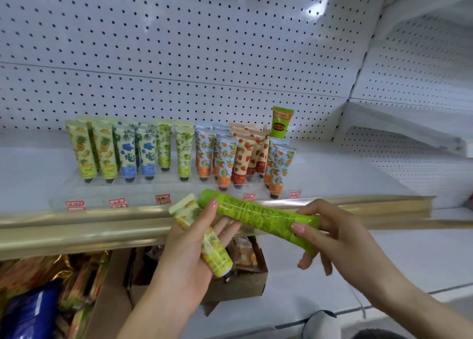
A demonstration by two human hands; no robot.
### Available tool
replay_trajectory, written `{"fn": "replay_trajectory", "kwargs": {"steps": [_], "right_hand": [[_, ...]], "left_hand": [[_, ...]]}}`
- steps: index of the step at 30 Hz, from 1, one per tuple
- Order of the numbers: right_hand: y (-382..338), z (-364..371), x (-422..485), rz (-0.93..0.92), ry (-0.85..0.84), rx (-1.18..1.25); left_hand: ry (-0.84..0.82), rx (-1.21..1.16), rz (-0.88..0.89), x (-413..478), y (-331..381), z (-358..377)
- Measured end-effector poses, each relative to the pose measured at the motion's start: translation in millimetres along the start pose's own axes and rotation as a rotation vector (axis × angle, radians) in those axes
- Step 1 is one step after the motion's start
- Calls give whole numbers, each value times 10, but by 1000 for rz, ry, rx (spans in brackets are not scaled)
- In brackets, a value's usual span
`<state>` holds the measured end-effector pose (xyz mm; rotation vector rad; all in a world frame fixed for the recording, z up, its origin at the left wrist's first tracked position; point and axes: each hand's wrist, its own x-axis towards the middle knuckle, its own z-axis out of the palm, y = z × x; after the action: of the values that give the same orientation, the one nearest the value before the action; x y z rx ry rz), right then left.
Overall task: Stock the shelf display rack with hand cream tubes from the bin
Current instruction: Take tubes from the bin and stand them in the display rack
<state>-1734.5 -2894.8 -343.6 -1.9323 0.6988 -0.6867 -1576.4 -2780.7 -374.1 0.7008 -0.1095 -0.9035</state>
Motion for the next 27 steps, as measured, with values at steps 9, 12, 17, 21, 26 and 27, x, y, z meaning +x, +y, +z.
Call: {"fn": "replay_trajectory", "kwargs": {"steps": [9, 12, 17, 21, 26, 27], "right_hand": [[-204, -679, 155, -207, 7, -19], [-274, -779, 247, -213, 173, 47], [-430, -889, 400, 23, 102, 511], [-545, -1015, 483, 87, -39, 569], [-805, -1292, 729, -112, 219, 326], [-831, -1329, 812, -140, 258, 256]], "left_hand": [[-47, 236, -84, -152, -69, 415], [-84, 245, -57, -158, -119, 603], [-144, 236, 95, -112, -144, 860], [-202, 330, 145, -107, -134, 911], [-153, 325, 160, -24, 24, 912], [-108, 325, 158, -3, 52, 903]]}}
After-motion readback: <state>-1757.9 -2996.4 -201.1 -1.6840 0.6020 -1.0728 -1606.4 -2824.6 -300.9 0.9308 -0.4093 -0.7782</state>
